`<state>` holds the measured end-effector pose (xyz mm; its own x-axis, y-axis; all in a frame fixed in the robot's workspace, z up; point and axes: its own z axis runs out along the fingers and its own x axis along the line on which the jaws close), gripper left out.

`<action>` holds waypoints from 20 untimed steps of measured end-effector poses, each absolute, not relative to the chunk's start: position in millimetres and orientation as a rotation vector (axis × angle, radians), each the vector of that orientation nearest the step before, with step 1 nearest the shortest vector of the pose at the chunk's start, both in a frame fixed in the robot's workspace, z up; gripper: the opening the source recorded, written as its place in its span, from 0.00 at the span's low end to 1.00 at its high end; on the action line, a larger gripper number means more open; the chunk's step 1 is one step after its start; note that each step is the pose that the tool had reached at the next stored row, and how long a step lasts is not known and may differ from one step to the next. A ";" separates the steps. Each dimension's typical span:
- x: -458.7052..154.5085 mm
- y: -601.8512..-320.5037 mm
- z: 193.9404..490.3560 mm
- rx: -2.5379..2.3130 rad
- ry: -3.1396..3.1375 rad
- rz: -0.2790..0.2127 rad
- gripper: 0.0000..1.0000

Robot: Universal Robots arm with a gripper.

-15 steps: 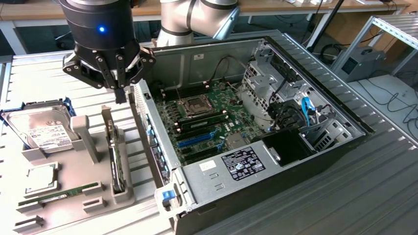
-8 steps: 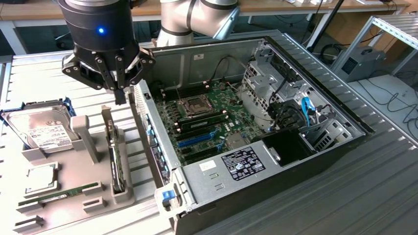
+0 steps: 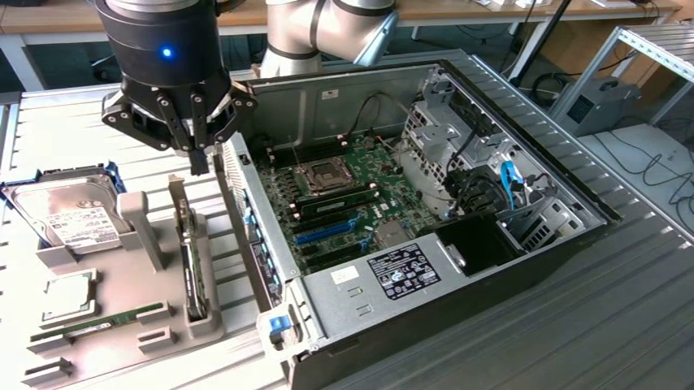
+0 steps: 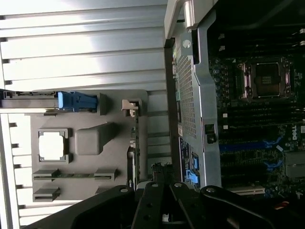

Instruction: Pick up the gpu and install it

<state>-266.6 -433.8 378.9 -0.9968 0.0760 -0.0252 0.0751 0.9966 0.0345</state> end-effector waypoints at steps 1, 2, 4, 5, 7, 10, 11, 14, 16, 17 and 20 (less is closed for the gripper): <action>-266.6 -433.9 378.8 0.118 3.112 0.052 0.11; -267.1 -435.0 378.4 0.118 3.112 0.052 0.11; -267.4 -435.8 377.9 0.118 3.112 0.052 0.11; -267.6 -435.9 377.8 0.118 3.112 0.052 0.11; -267.9 -436.1 377.8 0.118 3.112 0.052 0.11; -268.6 -436.5 377.5 0.118 3.112 0.052 0.11; -268.8 -436.7 377.5 0.118 3.113 0.052 0.11; -269.3 -437.9 377.3 0.118 3.112 0.052 0.11; -269.5 -439.0 377.2 0.118 3.112 0.052 0.11; -269.7 -439.7 377.1 0.118 3.112 0.052 0.11; -270.1 -442.1 377.0 0.118 3.112 0.052 0.11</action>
<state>-270.1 -442.1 377.0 -0.9968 0.0759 -0.0252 0.0750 0.9966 0.0345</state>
